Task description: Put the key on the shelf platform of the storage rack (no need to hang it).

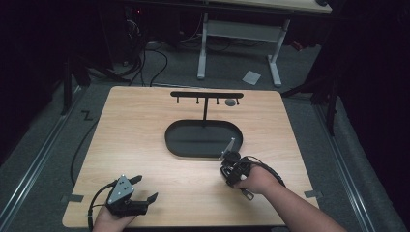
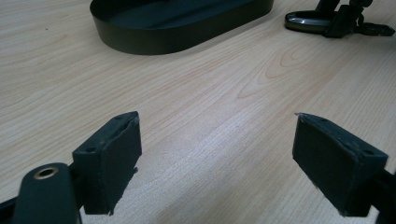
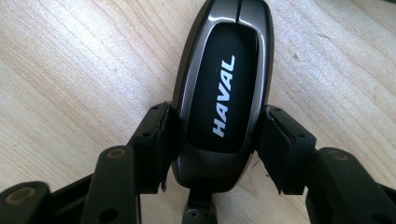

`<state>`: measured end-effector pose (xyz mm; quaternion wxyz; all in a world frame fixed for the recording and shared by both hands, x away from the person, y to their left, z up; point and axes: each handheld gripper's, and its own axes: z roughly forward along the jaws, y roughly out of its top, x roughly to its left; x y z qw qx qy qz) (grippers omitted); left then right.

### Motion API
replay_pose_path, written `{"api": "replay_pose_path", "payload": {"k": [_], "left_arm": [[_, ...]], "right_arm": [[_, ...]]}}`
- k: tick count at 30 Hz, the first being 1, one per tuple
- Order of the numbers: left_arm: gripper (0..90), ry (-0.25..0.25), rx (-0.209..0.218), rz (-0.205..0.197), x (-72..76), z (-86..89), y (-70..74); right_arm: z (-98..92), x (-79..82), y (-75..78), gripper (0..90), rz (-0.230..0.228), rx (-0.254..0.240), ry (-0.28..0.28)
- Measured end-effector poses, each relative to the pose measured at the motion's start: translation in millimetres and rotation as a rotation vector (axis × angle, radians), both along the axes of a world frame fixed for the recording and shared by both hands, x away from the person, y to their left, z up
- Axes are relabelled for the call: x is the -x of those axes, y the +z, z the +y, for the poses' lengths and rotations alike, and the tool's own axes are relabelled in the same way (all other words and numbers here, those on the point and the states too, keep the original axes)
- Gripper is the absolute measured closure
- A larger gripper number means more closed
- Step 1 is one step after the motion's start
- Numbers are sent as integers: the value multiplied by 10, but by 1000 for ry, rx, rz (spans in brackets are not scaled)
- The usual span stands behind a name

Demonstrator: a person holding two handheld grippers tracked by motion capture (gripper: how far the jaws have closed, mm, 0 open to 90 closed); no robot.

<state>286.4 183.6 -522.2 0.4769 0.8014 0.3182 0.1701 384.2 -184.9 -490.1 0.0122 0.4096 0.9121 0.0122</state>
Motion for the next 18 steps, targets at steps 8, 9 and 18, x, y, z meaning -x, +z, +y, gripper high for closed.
{"api": "replay_pose_path", "payload": {"k": [8,9,18], "left_arm": [[164,2,1,0,-2,4,0],[164,2,1,0,-3,5,0],[164,-3,-2,3,-1,1,-2]], "right_arm": [[-10,-9,18,483,-13,-1,53],[-10,-9,18,483,-13,-1,53],[-55,-81,341,484,-55,-4,56]]}}
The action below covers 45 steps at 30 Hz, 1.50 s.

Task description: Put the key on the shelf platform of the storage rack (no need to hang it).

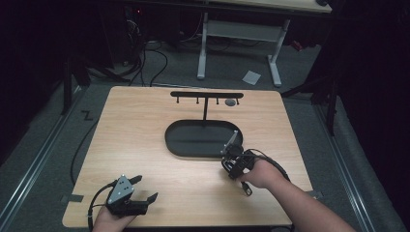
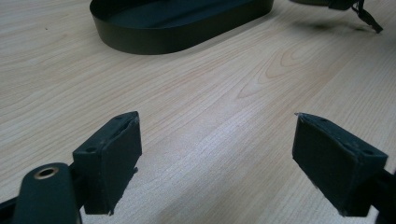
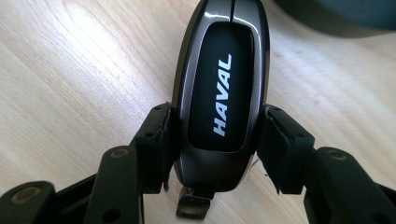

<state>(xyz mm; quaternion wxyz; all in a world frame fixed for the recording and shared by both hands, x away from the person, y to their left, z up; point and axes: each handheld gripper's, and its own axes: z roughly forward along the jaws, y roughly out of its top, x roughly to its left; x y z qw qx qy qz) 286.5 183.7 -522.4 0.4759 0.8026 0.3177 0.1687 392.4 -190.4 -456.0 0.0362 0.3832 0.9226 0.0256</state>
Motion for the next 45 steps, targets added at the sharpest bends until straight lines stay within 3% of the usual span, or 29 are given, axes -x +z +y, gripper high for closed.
{"api": "replay_pose_path", "payload": {"k": [4,13,18,20,25,32,39,45], "left_arm": [[164,2,-2,1,6,1,-1],[165,6,-1,0,14,17,0],[165,7,3,-2,13,24,1],[165,6,-1,-2,15,26,4],[165,3,-8,1,17,30,0],[165,10,-4,-4,27,47,2],[165,9,-2,-2,33,52,3],[166,7,1,0,33,54,2]], "right_arm": [[-1,-47,137,484,-16,-1,9],[62,-291,661,484,-98,21,21],[113,-418,779,484,-119,40,29],[150,-532,818,485,-134,69,39],[209,-673,810,485,-138,79,38],[374,-856,686,485,-146,93,67],[574,-1000,436,485,-151,124,104],[791,-1083,196,485,-144,110,141]]}}
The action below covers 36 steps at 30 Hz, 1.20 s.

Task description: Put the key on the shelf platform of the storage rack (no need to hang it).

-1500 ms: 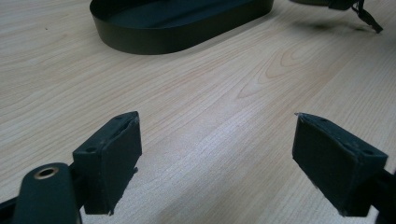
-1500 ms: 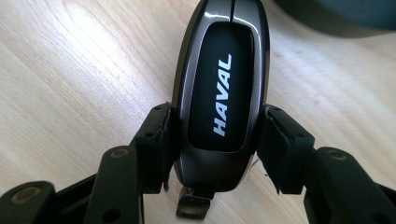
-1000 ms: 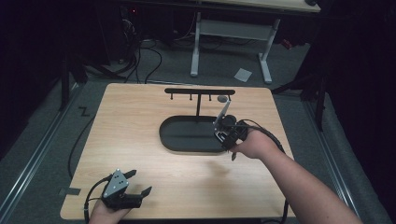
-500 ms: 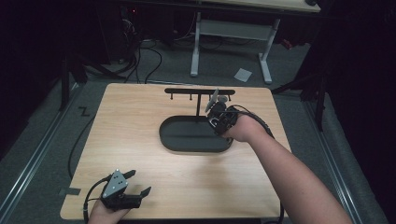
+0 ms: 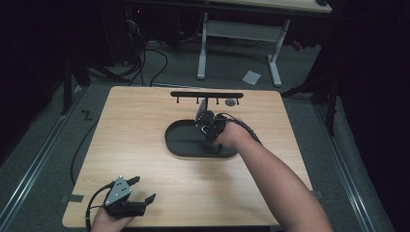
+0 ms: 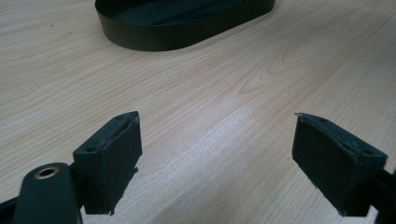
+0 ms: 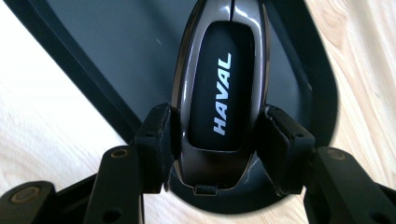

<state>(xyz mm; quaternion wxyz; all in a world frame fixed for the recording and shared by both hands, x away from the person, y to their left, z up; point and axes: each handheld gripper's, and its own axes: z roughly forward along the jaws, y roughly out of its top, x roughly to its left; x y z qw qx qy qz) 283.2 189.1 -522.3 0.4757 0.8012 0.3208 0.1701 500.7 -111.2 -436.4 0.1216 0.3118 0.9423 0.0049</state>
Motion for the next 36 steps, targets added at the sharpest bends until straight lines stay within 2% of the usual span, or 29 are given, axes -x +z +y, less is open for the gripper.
{"api": "replay_pose_path", "payload": {"k": [5,7,12,17,23,27,30,33,36], "left_arm": [[166,-1,2,0,3,-3,-2],[166,0,2,0,5,0,-1],[166,1,1,1,3,14,2],[166,1,3,1,3,15,-1],[166,-2,0,5,3,9,-1],[166,-2,1,4,4,6,-4],[166,-2,-3,5,0,11,-6],[166,-1,-2,6,-4,14,-6],[166,-1,-4,6,-4,6,-10]], "right_arm": [[103,-48,-119,485,-13,-8,10],[159,-92,-224,485,-12,-26,8],[209,-145,-403,485,8,-21,4],[195,-186,-492,484,35,-26,-16],[156,-209,-509,481,43,-55,-42],[139,-201,-506,437,39,-72,-48],[132,-168,-455,396,27,-92,-50],[102,-66,-332,368,-2,-126,-48],[74,16,-278,356,-16,-145,-45]]}}
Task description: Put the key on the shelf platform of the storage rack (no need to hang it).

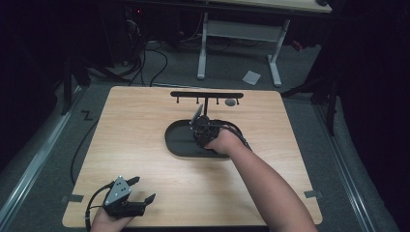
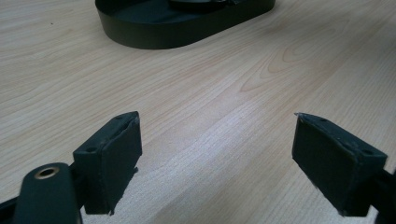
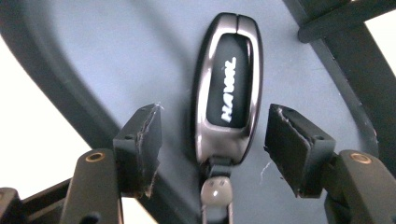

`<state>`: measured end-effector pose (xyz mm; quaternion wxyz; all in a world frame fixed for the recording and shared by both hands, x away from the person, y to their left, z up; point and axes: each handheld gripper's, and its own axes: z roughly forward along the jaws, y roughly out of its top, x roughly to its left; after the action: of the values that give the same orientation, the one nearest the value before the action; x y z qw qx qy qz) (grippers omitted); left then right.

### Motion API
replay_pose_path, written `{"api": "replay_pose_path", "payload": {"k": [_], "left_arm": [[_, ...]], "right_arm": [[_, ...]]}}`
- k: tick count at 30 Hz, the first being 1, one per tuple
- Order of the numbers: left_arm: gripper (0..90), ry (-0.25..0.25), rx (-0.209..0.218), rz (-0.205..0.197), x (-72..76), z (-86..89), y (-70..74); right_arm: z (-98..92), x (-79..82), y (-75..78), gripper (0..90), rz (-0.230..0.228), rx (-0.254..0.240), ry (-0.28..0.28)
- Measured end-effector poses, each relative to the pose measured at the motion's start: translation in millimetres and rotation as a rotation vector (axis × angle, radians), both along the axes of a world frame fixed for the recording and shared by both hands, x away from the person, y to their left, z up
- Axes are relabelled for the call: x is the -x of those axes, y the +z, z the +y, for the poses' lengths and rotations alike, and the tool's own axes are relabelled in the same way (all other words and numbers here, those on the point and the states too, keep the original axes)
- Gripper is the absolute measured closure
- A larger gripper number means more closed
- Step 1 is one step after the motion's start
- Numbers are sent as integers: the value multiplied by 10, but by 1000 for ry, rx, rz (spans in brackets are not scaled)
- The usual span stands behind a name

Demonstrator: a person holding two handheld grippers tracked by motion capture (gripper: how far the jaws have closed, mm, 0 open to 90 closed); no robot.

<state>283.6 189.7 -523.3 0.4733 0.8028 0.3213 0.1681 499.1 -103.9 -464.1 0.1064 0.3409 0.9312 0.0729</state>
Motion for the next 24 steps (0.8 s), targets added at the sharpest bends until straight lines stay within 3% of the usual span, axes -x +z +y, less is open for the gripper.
{"api": "replay_pose_path", "payload": {"k": [2,3,8,12,15,17,21,24], "left_arm": [[166,-3,-3,-1,-1,-12,-4],[166,-7,-9,3,1,-24,-4],[166,-11,-18,5,1,-42,-12],[165,-9,-17,5,-1,-45,-16],[166,-4,-16,6,-1,-47,-21],[166,-6,-22,6,0,-50,-22],[166,-3,-24,6,-1,-53,-27],[166,0,-24,6,-2,-50,-29]], "right_arm": [[-48,83,55,348,-16,-20,1],[-121,168,112,348,-31,-69,-6],[-277,364,170,335,-76,-105,2],[-507,560,207,281,-129,-147,-72],[-606,635,216,282,-145,-180,-97],[-682,707,209,283,-175,-171,-96],[-887,894,124,288,-206,-236,-125],[-961,971,86,288,-231,-252,-135]]}}
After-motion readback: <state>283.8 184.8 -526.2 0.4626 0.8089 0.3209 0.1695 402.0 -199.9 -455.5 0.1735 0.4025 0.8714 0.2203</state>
